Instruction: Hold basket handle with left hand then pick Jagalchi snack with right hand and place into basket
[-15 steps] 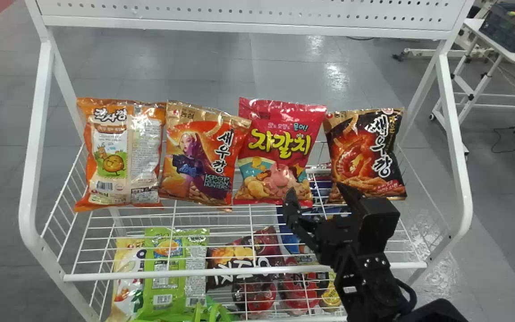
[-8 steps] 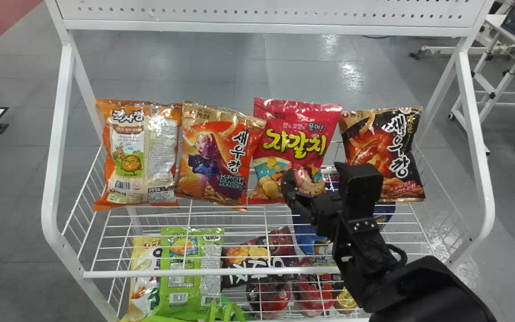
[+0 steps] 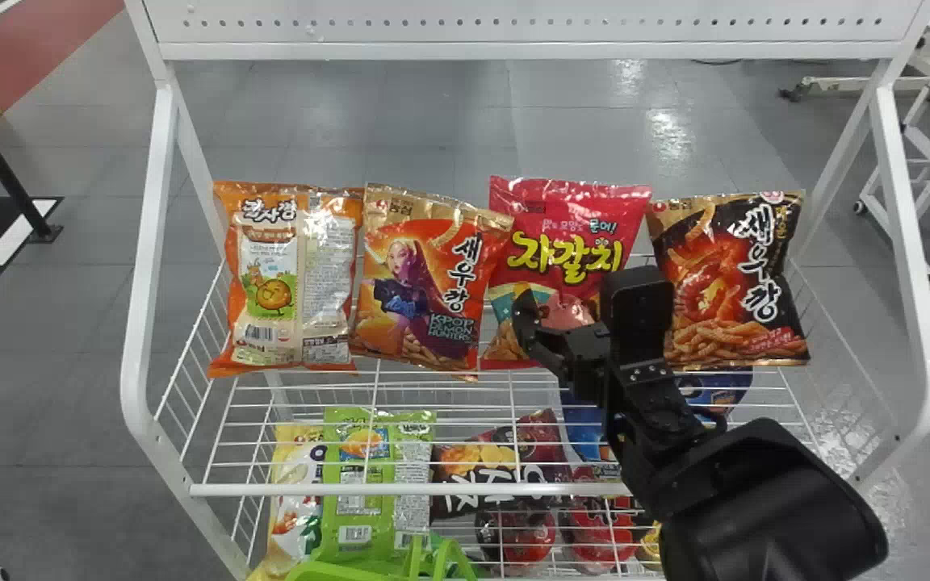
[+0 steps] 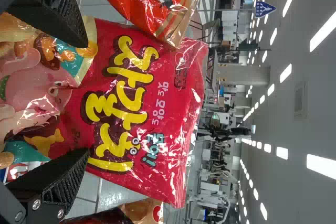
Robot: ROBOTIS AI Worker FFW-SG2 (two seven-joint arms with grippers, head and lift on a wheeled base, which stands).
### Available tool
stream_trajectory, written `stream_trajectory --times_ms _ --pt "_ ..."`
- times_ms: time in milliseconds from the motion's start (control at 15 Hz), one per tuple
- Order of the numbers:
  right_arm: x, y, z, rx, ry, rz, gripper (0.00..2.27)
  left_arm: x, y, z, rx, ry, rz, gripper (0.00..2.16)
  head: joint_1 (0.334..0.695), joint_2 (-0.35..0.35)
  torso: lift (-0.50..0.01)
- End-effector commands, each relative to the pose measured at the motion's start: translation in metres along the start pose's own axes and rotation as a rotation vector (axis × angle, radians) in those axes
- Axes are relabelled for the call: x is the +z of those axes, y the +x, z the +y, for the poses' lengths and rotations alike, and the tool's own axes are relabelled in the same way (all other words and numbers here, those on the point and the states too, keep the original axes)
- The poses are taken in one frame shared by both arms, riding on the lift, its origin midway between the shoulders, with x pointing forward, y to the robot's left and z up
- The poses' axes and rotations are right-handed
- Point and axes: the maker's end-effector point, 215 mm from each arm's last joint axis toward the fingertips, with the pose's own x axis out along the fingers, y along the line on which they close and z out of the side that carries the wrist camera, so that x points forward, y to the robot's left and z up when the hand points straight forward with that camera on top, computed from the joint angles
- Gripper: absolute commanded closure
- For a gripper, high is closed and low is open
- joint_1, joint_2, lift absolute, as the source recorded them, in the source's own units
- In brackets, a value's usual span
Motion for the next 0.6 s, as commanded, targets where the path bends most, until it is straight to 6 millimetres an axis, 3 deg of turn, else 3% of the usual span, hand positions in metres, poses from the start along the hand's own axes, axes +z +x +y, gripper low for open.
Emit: stream_trajectory --times_ms 0,67,133,200,267,533 --pt "0.003 0.006 0.000 0.000 -0.008 -0.003 0.14 0.003 0.001 0.002 0.003 -0.001 -0.001 1.71 0.695 0.011 -0.010" --pt "0.003 0.007 -0.001 0.000 -0.011 -0.001 0.25 0.004 0.001 0.003 0.007 0.001 -0.002 1.71 0.695 0.012 -0.010" --pt "0.002 0.008 -0.001 0.001 -0.018 0.003 0.72 0.004 0.001 0.003 0.007 0.001 -0.002 1.71 0.695 0.013 -0.010" --pt "0.000 0.006 0.002 0.008 -0.026 0.007 1.36 0.005 0.001 0.005 0.008 -0.003 -0.003 1.72 0.695 0.014 -0.010" --pt "0.000 0.005 0.005 0.008 -0.035 0.008 1.70 0.006 0.002 0.006 0.008 -0.005 -0.003 1.71 0.695 0.015 -0.010" --pt "0.009 -0.004 -0.007 -0.043 -0.035 -0.033 1.89 0.009 0.006 0.009 0.007 -0.009 -0.002 1.71 0.695 0.015 -0.010"
